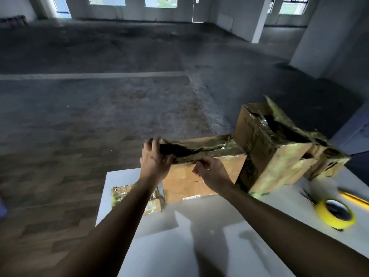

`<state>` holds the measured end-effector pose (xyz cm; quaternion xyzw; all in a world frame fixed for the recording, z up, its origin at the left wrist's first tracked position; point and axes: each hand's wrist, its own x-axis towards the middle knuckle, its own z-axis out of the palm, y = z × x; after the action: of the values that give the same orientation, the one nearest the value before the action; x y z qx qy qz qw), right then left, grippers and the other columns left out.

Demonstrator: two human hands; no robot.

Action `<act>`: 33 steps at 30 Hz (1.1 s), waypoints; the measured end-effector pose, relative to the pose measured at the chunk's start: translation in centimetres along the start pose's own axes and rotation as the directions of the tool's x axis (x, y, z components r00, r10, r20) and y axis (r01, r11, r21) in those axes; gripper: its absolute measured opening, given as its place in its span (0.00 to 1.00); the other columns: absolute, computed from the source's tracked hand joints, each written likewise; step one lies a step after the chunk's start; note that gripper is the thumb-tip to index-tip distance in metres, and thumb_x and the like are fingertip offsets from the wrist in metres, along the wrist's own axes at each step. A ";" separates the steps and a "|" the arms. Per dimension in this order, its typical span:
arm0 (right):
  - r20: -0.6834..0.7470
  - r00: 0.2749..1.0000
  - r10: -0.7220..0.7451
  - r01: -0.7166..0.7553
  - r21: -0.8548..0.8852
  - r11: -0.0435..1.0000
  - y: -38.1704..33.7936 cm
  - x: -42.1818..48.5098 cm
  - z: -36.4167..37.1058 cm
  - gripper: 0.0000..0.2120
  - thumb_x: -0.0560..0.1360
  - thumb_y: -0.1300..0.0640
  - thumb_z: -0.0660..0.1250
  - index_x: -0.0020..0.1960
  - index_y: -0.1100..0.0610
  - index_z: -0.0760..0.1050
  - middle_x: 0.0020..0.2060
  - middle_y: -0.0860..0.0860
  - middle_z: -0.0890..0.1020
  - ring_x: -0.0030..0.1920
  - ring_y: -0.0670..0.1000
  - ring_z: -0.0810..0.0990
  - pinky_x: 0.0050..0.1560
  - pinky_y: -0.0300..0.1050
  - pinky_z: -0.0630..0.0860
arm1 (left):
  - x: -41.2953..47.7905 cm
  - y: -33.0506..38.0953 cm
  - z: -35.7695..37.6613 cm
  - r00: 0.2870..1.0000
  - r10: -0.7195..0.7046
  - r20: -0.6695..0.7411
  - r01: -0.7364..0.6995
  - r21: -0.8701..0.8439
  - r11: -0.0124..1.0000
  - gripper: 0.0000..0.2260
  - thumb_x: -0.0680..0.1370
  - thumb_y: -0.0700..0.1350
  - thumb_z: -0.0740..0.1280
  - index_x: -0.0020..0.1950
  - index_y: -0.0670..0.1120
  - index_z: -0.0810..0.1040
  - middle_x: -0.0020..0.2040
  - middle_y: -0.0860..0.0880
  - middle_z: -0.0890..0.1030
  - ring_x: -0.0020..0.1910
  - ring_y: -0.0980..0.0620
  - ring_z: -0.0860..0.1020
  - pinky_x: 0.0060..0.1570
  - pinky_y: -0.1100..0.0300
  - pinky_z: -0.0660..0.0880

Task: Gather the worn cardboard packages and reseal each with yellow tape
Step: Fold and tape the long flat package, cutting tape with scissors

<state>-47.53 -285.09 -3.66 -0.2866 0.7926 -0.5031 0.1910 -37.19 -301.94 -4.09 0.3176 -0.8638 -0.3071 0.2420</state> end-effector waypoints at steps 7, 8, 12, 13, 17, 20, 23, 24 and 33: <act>-0.005 0.993 -0.118 0.115 -0.207 0.972 0.2 2.5 -4.4 0.10 0.81 0.54 0.62 0.57 0.53 0.80 0.50 0.48 0.83 0.51 0.48 0.80 0.54 0.46 0.77 | 4.3 1.6 1.3 0.994 -0.059 0.094 0.040 0.189 0.981 0.17 0.79 0.44 0.67 0.67 0.50 0.75 0.69 0.46 0.74 0.68 0.43 0.70 0.62 0.45 0.69; 0.007 0.989 -0.149 0.146 -0.239 0.960 0.4 3.0 -4.9 0.10 0.82 0.54 0.61 0.58 0.53 0.79 0.52 0.48 0.83 0.55 0.49 0.79 0.57 0.47 0.77 | 4.6 1.6 1.5 0.994 -0.071 0.079 0.056 0.173 0.983 0.11 0.79 0.44 0.67 0.62 0.50 0.78 0.64 0.45 0.78 0.63 0.43 0.75 0.57 0.48 0.73; 0.086 0.980 -0.182 0.201 -0.431 0.880 1.0 4.7 -6.4 0.20 0.82 0.53 0.59 0.73 0.52 0.68 0.71 0.52 0.69 0.73 0.54 0.62 0.73 0.50 0.59 | 5.6 2.7 1.7 0.992 -0.126 0.031 0.122 0.105 0.987 0.05 0.81 0.40 0.65 0.55 0.45 0.78 0.53 0.43 0.83 0.46 0.44 0.80 0.38 0.56 0.72; 0.098 0.980 -0.171 0.197 -0.461 0.865 1.1 5.3 -6.6 0.22 0.81 0.52 0.60 0.75 0.52 0.65 0.73 0.52 0.66 0.74 0.53 0.59 0.74 0.51 0.56 | 5.7 3.0 1.7 0.992 -0.126 0.017 0.123 0.109 0.986 0.05 0.81 0.40 0.64 0.56 0.43 0.78 0.53 0.42 0.83 0.46 0.44 0.80 0.38 0.57 0.70; 0.213 0.963 -0.165 0.252 -0.501 0.828 1.6 7.7 -6.4 0.29 0.79 0.44 0.63 0.76 0.51 0.60 0.75 0.52 0.63 0.75 0.55 0.56 0.75 0.57 0.52 | 5.3 4.0 1.6 0.989 -0.139 -0.042 0.140 0.032 0.990 0.06 0.80 0.41 0.68 0.55 0.40 0.79 0.50 0.47 0.82 0.47 0.49 0.79 0.36 0.67 0.66; 0.318 0.934 -0.160 0.322 -0.561 0.763 2.5 9.2 -5.6 0.32 0.78 0.38 0.62 0.77 0.52 0.61 0.76 0.53 0.63 0.77 0.56 0.56 0.76 0.56 0.49 | 4.8 3.8 1.6 0.976 -0.216 -0.036 0.215 -0.036 0.976 0.04 0.78 0.40 0.70 0.51 0.41 0.79 0.46 0.48 0.81 0.47 0.48 0.80 0.37 0.61 0.68; 0.300 0.917 -0.262 0.394 -0.583 0.711 3.0 10.2 -5.1 0.20 0.82 0.46 0.58 0.71 0.52 0.71 0.69 0.52 0.73 0.71 0.54 0.66 0.74 0.51 0.55 | 3.9 3.6 1.7 0.959 -0.277 -0.057 0.273 -0.076 0.959 0.05 0.78 0.40 0.70 0.51 0.40 0.79 0.47 0.46 0.82 0.49 0.45 0.81 0.43 0.56 0.73; 0.278 0.913 -0.299 0.407 -0.559 0.722 3.1 10.3 -5.1 0.17 0.83 0.49 0.58 0.68 0.53 0.74 0.65 0.51 0.76 0.67 0.53 0.70 0.72 0.49 0.58 | 3.5 3.7 1.8 0.949 -0.306 -0.071 0.300 -0.093 0.950 0.06 0.78 0.41 0.70 0.52 0.40 0.78 0.47 0.46 0.82 0.49 0.45 0.81 0.45 0.56 0.74; 0.108 0.898 -0.427 0.419 -0.508 0.753 3.5 8.8 -4.9 0.08 0.80 0.58 0.63 0.54 0.54 0.80 0.51 0.54 0.81 0.56 0.57 0.75 0.62 0.51 0.64 | -1.7 4.0 2.5 0.778 -0.622 0.086 0.622 -0.235 0.747 0.09 0.73 0.42 0.74 0.48 0.45 0.75 0.39 0.44 0.79 0.35 0.49 0.77 0.30 0.60 0.72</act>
<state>-58.08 -286.29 -4.91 -0.4952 0.8142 -0.3027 -0.0180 -39.15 -297.33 -3.45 0.5535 -0.6630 -0.4769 0.1629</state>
